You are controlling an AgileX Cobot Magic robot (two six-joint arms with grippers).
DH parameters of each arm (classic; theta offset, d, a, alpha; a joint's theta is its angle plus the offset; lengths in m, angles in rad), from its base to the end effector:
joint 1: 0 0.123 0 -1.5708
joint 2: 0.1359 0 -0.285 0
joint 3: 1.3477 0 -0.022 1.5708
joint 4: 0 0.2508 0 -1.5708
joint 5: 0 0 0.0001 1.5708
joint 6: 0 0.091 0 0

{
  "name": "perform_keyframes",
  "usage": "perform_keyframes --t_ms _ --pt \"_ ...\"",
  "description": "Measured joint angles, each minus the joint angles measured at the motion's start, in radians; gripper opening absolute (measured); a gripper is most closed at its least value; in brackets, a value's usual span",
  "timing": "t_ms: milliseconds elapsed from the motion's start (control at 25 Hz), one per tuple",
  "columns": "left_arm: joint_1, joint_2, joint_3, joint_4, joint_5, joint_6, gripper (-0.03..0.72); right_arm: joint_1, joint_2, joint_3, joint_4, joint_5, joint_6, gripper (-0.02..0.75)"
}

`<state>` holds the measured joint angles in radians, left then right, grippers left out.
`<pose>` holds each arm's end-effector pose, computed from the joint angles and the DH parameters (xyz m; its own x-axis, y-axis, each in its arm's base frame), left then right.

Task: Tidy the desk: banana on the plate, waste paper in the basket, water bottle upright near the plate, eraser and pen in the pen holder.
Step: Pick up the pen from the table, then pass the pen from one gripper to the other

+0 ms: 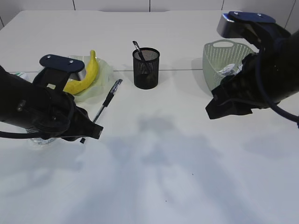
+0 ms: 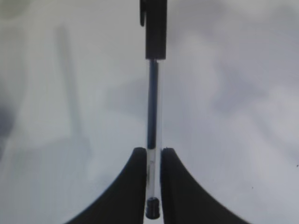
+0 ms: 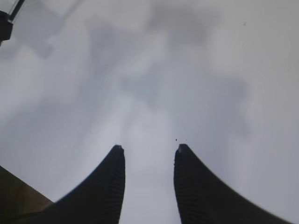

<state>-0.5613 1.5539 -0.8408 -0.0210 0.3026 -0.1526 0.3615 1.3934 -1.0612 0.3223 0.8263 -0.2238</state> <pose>0.2574 -0.1625 0.2040 -0.7597 0.2748 -0.5893 0.4110 0.9052 -0.1079 0.2555 0.1193 0.2917 -0.8084 -0.3070 -0.5022 -0.4543 0.8679 0.2008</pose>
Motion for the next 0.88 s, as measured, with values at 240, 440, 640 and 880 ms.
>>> perform_keyframes --t_ms 240,440,640,880 --pt "-0.008 -0.043 0.000 0.026 -0.056 0.000 0.034 0.000 -0.007 -0.009 0.096 -0.037 -0.090 0.268" --pt "-0.008 -0.054 0.000 0.040 -0.093 0.000 0.034 0.000 -0.042 -0.009 0.131 -0.096 -0.136 0.268" --pt "-0.012 -0.054 0.000 0.043 -0.128 0.000 0.034 0.000 -0.051 -0.009 0.138 -0.132 -0.153 0.268" --pt "-0.085 -0.054 0.001 0.056 -0.212 0.000 0.033 0.000 -0.051 -0.009 0.193 -0.196 -0.208 0.268"
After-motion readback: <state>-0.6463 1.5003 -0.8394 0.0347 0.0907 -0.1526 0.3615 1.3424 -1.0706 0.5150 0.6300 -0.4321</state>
